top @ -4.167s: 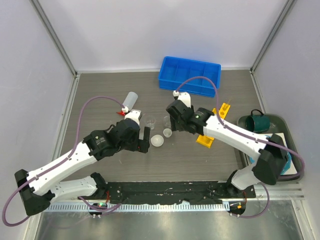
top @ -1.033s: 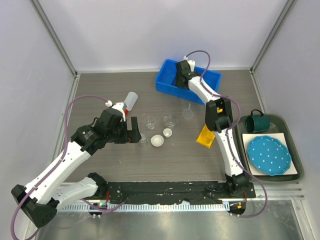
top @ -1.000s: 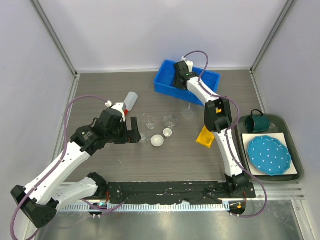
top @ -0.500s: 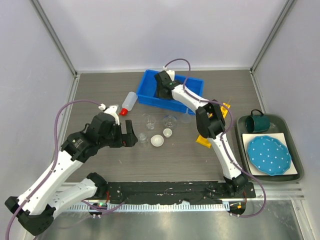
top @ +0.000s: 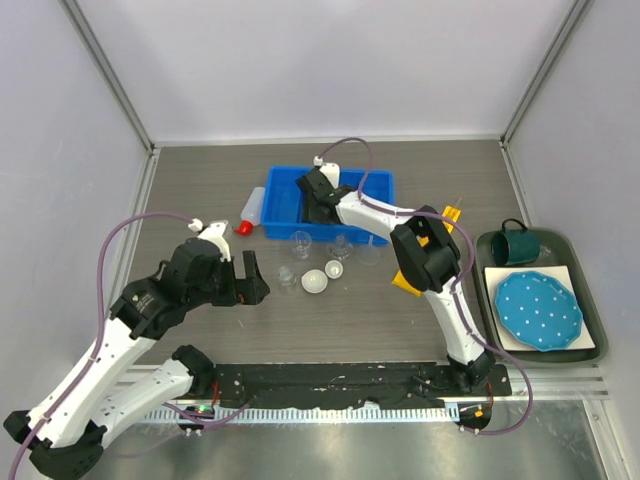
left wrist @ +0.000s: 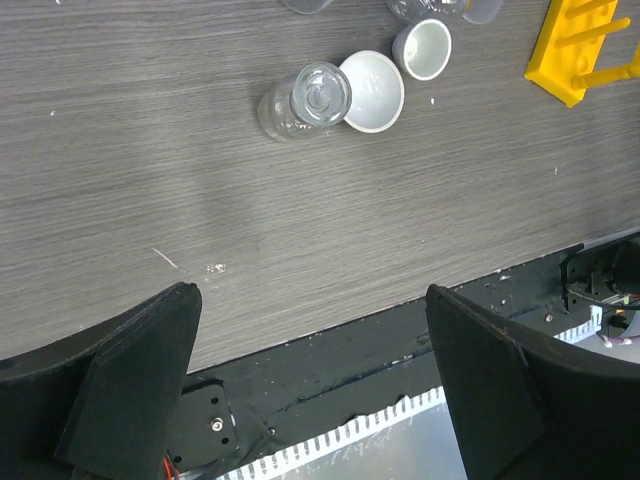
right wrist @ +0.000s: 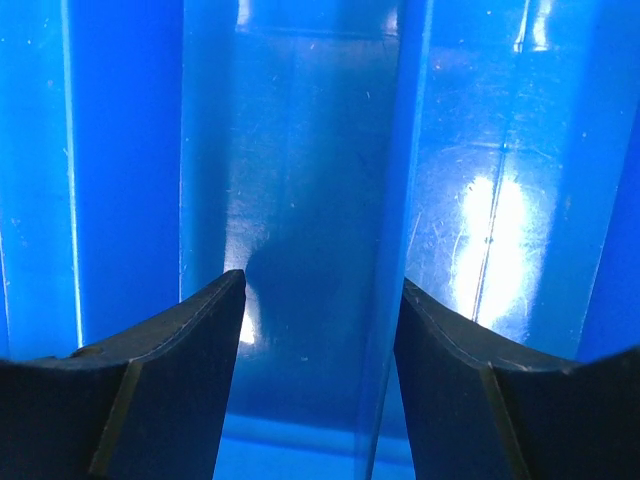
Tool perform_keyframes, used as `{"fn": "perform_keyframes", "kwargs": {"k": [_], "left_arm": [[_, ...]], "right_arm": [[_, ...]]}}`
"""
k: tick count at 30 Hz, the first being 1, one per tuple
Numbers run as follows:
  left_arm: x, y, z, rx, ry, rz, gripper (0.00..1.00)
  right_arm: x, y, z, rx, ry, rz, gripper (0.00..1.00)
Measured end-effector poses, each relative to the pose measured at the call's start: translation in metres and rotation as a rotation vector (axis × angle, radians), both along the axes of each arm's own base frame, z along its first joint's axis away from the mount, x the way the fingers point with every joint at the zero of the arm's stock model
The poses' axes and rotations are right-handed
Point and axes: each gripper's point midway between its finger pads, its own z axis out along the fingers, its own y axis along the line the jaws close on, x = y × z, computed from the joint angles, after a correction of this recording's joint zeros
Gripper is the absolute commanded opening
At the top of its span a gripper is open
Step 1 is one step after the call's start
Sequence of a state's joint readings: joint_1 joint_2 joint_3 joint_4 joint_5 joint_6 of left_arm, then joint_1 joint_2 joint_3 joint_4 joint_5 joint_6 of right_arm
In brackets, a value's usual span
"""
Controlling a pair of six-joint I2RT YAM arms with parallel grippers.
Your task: Organize the chemistry lab equipment
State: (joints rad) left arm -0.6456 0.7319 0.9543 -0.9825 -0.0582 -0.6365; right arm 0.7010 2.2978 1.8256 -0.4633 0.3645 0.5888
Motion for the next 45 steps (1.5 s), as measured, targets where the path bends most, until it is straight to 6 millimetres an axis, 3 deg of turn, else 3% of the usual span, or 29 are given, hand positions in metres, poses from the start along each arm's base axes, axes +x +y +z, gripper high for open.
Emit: {"fn": "perform_keyframes", "kwargs": {"k": [11,20,24,27,32,35,39,45], "left_arm": [[-0.009,0.005,-0.004,-0.014,0.012,0.008,1.0],[-0.011,0.005,-0.004,-0.019,0.014,0.008,1.0],[-0.012,0.005,-0.006,-0.014,0.02,0.008,1.0],[-0.012,0.006,-0.006,-0.013,0.021,0.008,1.0],[-0.012,0.006,-0.007,-0.006,0.022,0.006,1.0],[-0.013,0.008,-0.009,0.005,0.03,0.004,1.0],[-0.014,0.01,-0.009,0.02,0.035,0.002,1.0],[-0.014,0.011,-0.003,0.03,0.017,-0.013,1.0]], "right_arm": [[-0.042,0.012,-0.001,-0.005,-0.008,0.036,0.65],[-0.046,0.011,0.0,-0.032,0.016,0.034,0.68],[-0.039,0.008,0.009,-0.088,0.011,0.032,0.71],[-0.025,0.011,0.034,-0.109,-0.034,0.03,0.73],[0.005,0.019,0.113,-0.089,-0.183,0.009,0.74],[0.006,0.012,0.15,-0.086,-0.236,-0.001,0.74],[-0.022,-0.016,0.181,-0.103,-0.242,0.004,0.74],[-0.118,-0.063,0.207,-0.083,-0.224,0.068,0.74]]}}
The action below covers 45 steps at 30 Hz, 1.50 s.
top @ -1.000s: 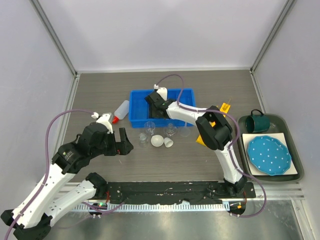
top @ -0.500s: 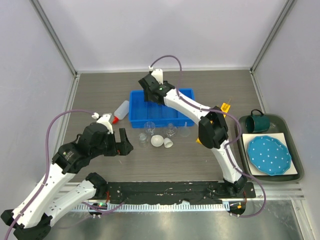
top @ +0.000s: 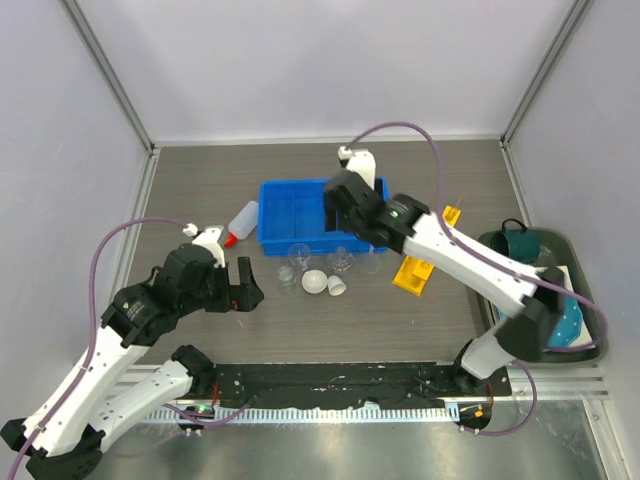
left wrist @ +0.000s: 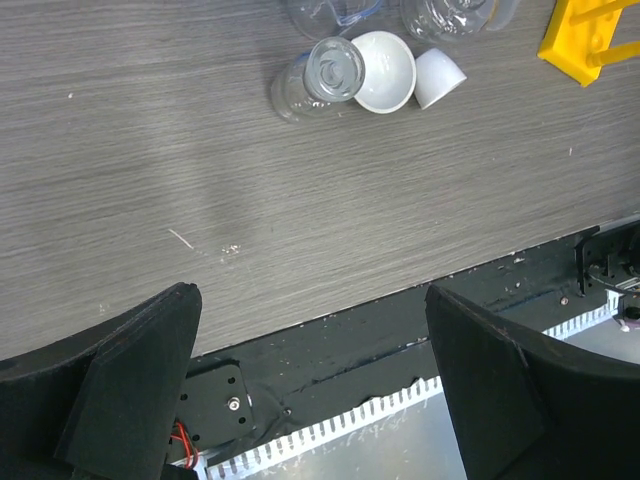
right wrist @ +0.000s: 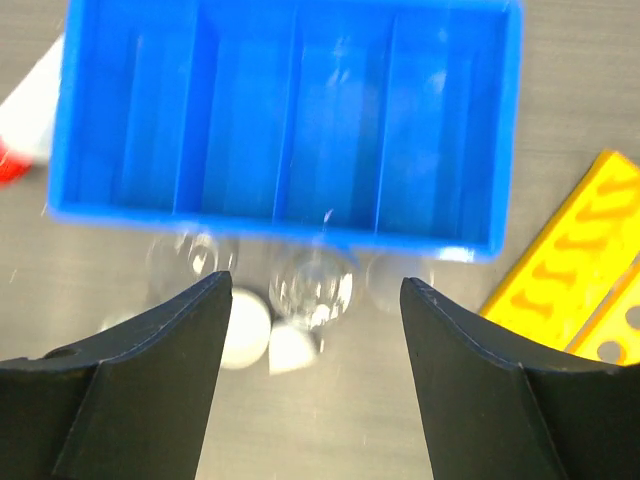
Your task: Organize the chemistry lab equipment
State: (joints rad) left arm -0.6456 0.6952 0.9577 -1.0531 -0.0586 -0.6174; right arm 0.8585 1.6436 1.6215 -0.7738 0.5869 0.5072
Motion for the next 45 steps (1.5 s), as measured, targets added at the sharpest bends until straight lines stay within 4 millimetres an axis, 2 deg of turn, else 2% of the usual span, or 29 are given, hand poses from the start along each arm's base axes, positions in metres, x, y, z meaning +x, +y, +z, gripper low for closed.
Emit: {"fn": "perform_keyframes", "kwargs": {"k": [3,6,9,13,16,20,24,26,27,32,39,45], "left_arm": [[0.0,-0.001,0.004,-0.007,-0.013,-0.009,1.0],[-0.002,-0.002,0.008,-0.018,-0.024,-0.027,1.0],[-0.004,-0.004,0.012,-0.034,-0.029,-0.044,1.0],[-0.006,-0.007,0.013,-0.048,-0.024,-0.059,1.0],[-0.008,-0.007,0.015,-0.059,-0.03,-0.063,1.0],[-0.011,-0.007,0.019,-0.077,-0.047,-0.067,1.0],[-0.014,-0.006,0.023,-0.095,-0.061,-0.071,1.0],[-0.014,-0.006,0.023,-0.098,-0.064,-0.071,1.0],[-0.014,-0.006,0.023,-0.098,-0.064,-0.07,1.0],[-0.015,-0.005,0.016,-0.09,-0.047,-0.068,1.0],[-0.015,-0.005,0.015,-0.087,-0.044,-0.068,1.0],[-0.015,-0.005,0.015,-0.084,-0.041,-0.068,1.0]], "right_arm": [[-0.049,-0.007,0.001,0.101,0.014,0.072,0.73],[-0.092,-0.014,-0.016,0.21,0.065,0.124,0.72],[-0.123,-0.018,-0.049,0.325,0.125,0.135,0.7],[-0.157,-0.021,-0.107,0.385,0.214,0.113,0.68],[-0.172,-0.02,-0.14,0.413,0.251,0.089,0.65],[-0.177,-0.021,-0.169,0.495,0.231,0.016,0.65],[-0.171,-0.023,-0.182,0.584,0.176,-0.042,0.65],[-0.165,-0.02,-0.178,0.644,0.137,-0.062,0.65],[-0.156,-0.012,-0.166,0.74,0.082,-0.08,0.65],[-0.145,-0.001,-0.154,0.837,0.027,-0.102,0.65],[-0.134,0.015,-0.159,0.874,0.01,-0.124,0.64],[-0.125,0.035,-0.149,0.913,-0.003,-0.121,0.62]]}}
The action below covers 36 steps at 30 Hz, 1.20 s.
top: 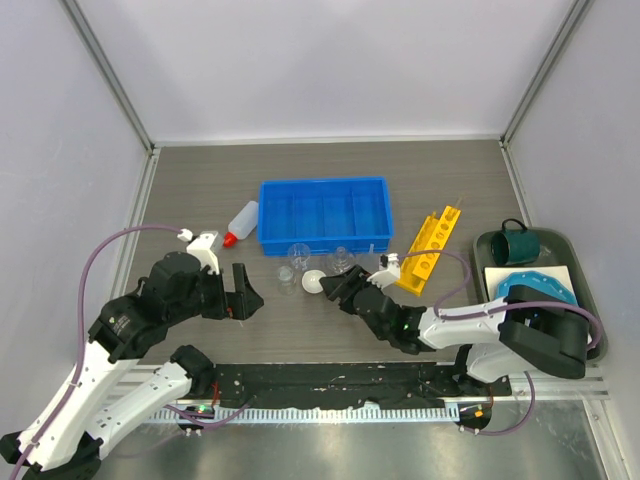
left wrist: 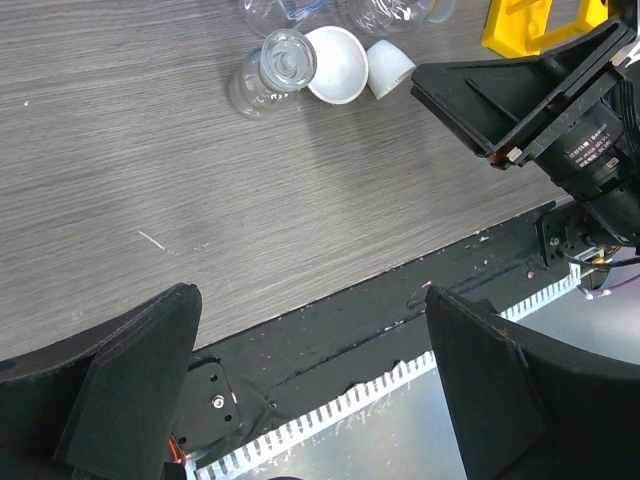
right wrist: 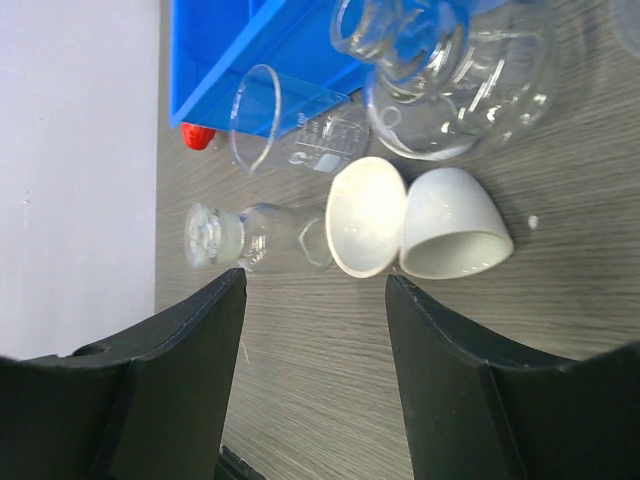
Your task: Organize the chemistry lab equipment
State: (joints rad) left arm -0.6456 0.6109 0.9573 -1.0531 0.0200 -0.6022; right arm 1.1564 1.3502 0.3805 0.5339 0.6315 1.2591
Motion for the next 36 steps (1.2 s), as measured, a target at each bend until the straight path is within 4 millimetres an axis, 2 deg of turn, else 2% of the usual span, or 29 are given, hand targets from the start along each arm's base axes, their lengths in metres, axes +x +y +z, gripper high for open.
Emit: {"fn": "perform_keyframes", "kwargs": {"k": [7,28,36], "left_arm": [[-0.001,0.001,-0.001,0.005,0.005,0.0,1.0],[-0.002,0.002,-0.003,0.013,0.011,-0.002,1.0],[-0.002,0.002,-0.004,0.018,0.017,-0.002,1.0]], "right_arm": [[0.007,0.01,0.005,0.018,-0.014,-0.012,0.6],[0.006,0.004,-0.003,-0.022,0.003,-0.026,0.6],[0.009,0.002,-0.024,-0.077,0.026,-0.036,0.6]]}}
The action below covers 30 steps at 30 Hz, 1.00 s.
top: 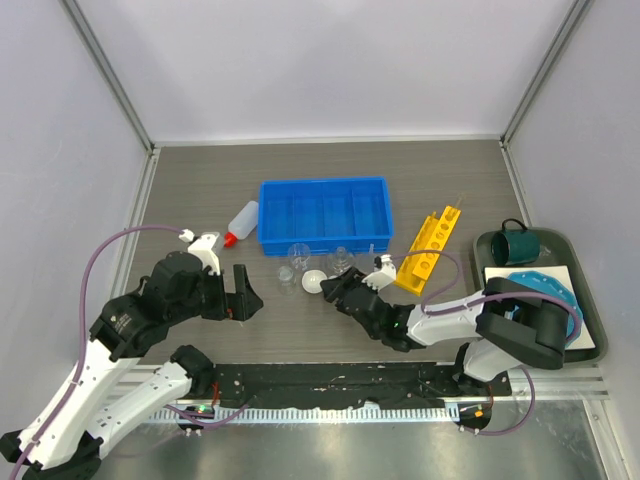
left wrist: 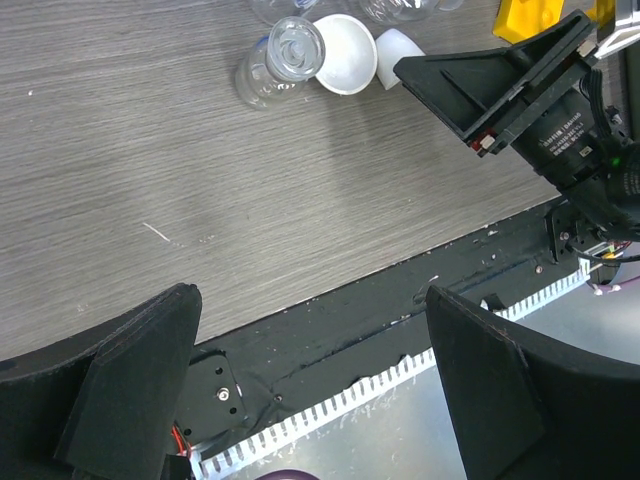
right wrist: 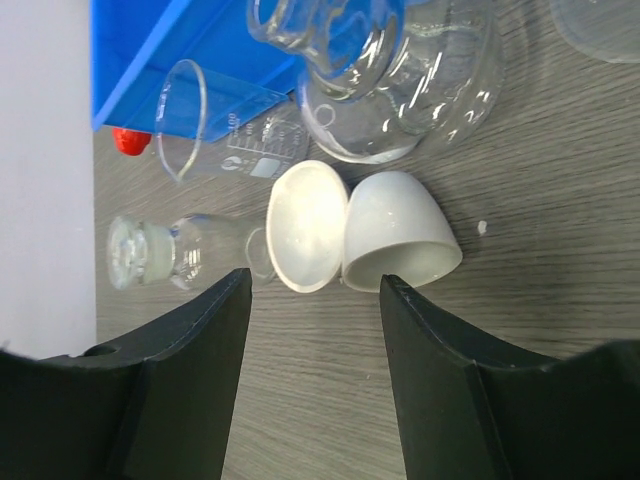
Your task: Organize the chemistry lab equipment
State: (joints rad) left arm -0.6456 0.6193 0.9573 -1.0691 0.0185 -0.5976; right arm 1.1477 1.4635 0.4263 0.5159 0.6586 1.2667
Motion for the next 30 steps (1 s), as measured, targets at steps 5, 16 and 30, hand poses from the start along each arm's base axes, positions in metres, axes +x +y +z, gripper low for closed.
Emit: {"fn": "perform_keyframes", "kwargs": {"k": [5,16,30], "left_arm": [[-0.001,0.001,-0.001,0.005,0.002,-0.002,1.0],[0.001,0.001,-0.003,0.019,0.009,0.0,1.0],[0.005,0.002,-0.005,0.04,0.013,0.009,1.0]], "right_arm": [[0.006,-0.001,-0.011,-0.023,0.011,-0.015,0.57],[0.019,0.003,-0.018,-0.03,0.011,-0.033,0.01],[0.012,-0.009,0.009,-0.131,-0.003,-0.022,0.01]]}}
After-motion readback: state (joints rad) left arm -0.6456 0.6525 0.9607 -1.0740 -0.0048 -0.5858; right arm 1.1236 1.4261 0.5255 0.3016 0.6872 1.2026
